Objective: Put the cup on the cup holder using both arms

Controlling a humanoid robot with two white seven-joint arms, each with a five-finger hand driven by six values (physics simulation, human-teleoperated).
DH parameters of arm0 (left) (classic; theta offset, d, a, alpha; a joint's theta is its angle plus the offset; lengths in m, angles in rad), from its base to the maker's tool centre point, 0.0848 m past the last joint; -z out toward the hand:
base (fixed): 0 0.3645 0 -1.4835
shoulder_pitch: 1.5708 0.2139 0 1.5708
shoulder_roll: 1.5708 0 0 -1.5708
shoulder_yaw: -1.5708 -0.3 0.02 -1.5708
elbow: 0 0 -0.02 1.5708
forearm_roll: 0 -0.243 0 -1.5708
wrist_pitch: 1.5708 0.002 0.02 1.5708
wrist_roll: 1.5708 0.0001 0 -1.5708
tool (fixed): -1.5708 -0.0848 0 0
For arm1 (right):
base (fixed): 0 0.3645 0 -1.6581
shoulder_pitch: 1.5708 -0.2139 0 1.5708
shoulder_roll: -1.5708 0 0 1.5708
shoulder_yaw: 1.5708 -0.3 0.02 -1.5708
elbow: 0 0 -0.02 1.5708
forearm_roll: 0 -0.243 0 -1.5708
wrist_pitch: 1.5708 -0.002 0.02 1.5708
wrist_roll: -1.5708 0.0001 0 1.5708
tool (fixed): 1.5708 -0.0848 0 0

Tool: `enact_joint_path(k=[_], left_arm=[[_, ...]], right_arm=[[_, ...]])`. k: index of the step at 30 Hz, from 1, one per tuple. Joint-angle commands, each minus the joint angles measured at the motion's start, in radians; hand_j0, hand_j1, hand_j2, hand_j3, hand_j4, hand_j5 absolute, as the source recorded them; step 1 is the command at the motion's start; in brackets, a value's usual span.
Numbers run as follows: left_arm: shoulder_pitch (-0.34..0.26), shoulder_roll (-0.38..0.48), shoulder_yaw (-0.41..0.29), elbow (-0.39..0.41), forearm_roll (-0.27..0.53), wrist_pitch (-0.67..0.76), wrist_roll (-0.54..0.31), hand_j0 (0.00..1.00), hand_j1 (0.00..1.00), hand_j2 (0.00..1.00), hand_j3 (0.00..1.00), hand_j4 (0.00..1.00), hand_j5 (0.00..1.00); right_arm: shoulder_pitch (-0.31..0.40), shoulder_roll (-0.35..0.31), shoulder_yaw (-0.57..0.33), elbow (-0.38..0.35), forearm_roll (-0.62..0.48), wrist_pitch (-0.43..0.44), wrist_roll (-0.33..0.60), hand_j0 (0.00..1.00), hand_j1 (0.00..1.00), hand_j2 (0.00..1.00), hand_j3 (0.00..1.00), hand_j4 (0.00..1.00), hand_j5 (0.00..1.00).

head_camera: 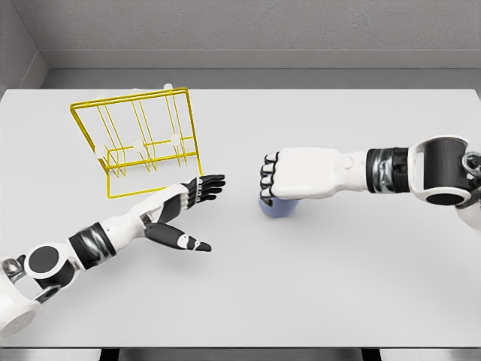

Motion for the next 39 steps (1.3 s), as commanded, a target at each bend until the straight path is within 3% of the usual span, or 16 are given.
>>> enact_joint_path(k=[1,8,9,10,13,21,28,29,31,33,35,37,39], left_arm=[[0.0,-0.005,0.0,0.001,0.002,0.001,0.0,1.0,1.0,1.0,1.0,1.0,1.0],[0.0,-0.005,0.002,0.001,0.004,0.001,0.0,1.0,1.0,1.0,1.0,1.0,1.0],[0.0,-0.003,0.002,0.001,0.004,0.001,0.0,1.0,1.0,1.0,1.0,1.0,1.0],[0.0,-0.003,0.002,0.001,0.004,0.001,0.0,1.0,1.0,1.0,1.0,1.0,1.0],[0.0,-0.003,0.002,0.001,0.004,0.001,0.0,1.0,1.0,1.0,1.0,1.0,1.0],[0.0,-0.005,0.002,0.001,0.002,0.001,0.0,1.0,1.0,1.0,1.0,1.0,1.0],[0.002,-0.005,0.002,0.001,0.004,0.001,0.0,1.0,1.0,1.0,1.0,1.0,1.0],[0.0,-0.005,0.002,0.001,0.002,0.001,0.0,1.0,1.0,1.0,1.0,1.0,1.0],[0.0,-0.019,0.0,0.001,0.002,0.001,0.0,1.0,1.0,1.0,1.0,1.0,1.0],[0.0,-0.042,0.0,0.02,0.001,0.003,0.0,1.0,1.0,1.0,1.0,1.0,1.0],[-0.005,-0.056,-0.001,0.029,-0.001,0.017,0.001,1.0,1.0,1.0,1.0,1.0,1.0],[-0.023,-0.074,0.002,0.043,0.002,0.035,0.005,1.0,1.0,1.0,1.0,1.0,1.0],[-0.035,-0.091,0.003,0.063,0.004,0.038,0.008,1.0,1.0,1.0,1.0,1.0,1.0]], right_arm=[[0.0,0.02,0.014,0.0,-0.004,0.002,0.0,0.49,0.49,0.49,0.49,0.49,0.49],[0.0,0.026,0.023,0.0,-0.004,0.002,0.001,0.49,0.49,0.49,0.49,0.49,0.49],[0.0,0.024,0.025,0.0,-0.003,0.002,0.001,0.58,0.58,0.58,0.58,0.58,0.58],[0.0,0.021,0.025,0.0,-0.003,0.002,0.001,0.77,0.77,0.77,0.77,0.77,0.77],[0.0,0.017,0.025,0.0,-0.001,0.002,0.0,0.97,0.97,0.97,0.97,0.97,0.97],[0.002,0.014,0.003,0.001,-0.006,0.002,-0.006,1.0,1.0,1.0,1.0,1.0,1.0],[0.006,-0.022,-0.221,0.003,-0.05,0.002,-0.013,1.0,1.0,1.0,1.0,1.0,1.0],[0.014,-0.037,-0.25,0.008,-0.104,0.002,-0.013,1.0,1.0,1.0,1.0,1.0,1.0],[0.074,-0.077,-0.382,0.054,-0.215,0.002,-0.011,1.0,1.0,1.0,1.0,1.0,1.0],[0.169,-0.077,-0.512,0.115,-0.254,0.002,-0.011,1.0,1.0,1.0,1.0,1.0,1.0],[0.265,-0.075,-0.647,0.118,-0.262,0.002,-0.011,1.0,1.0,1.0,1.0,1.0,1.0],[0.325,-0.074,-0.711,0.12,-0.271,0.002,-0.011,1.0,1.0,1.0,1.0,1.0,1.0],[0.38,-0.075,-0.727,0.126,-0.353,0.002,-0.011,1.0,1.0,1.0,1.0,1.0,1.0]])
